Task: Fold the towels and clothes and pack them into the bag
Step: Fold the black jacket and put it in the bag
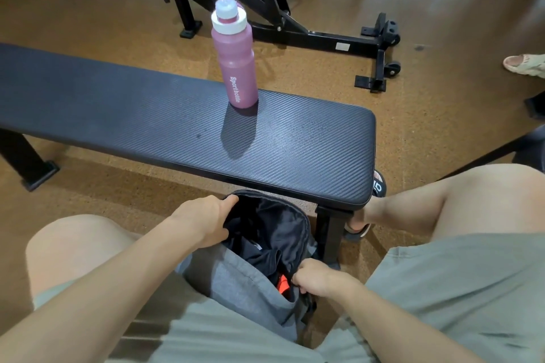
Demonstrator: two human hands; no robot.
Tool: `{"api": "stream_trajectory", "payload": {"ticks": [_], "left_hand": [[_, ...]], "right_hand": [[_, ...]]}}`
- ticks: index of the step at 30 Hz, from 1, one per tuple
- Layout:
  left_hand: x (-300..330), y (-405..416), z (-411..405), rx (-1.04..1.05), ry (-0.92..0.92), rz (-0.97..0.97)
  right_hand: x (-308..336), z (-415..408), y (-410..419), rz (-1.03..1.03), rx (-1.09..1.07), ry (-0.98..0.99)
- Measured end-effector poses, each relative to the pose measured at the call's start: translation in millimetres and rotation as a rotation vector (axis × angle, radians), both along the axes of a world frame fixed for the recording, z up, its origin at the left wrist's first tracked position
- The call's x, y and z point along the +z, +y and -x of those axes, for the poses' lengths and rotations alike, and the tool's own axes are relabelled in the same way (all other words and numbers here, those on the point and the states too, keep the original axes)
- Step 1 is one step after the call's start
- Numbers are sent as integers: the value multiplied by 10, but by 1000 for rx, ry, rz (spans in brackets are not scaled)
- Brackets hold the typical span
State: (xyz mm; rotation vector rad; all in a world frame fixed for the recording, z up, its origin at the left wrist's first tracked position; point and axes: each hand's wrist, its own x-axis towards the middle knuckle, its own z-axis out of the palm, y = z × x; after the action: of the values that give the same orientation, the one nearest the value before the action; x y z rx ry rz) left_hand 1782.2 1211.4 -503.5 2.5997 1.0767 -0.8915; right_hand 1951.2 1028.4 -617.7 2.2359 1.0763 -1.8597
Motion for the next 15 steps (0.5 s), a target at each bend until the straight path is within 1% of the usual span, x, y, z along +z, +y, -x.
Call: {"api": "stream_trajectory", "payload": {"ticks": [5, 7, 9, 15], "left_hand": [[164, 116, 30, 31, -67, -13], [268, 128, 46, 38, -103, 5], [357, 120, 73, 35, -135, 1], [420, 132, 136, 87, -230, -34]], "right_hand": [[381, -357, 111, -75, -108, 2], [510, -485, 134, -98, -92, -23], [580, -566, 166, -119, -84, -56], [712, -593, 235, -246, -186, -104]]}}
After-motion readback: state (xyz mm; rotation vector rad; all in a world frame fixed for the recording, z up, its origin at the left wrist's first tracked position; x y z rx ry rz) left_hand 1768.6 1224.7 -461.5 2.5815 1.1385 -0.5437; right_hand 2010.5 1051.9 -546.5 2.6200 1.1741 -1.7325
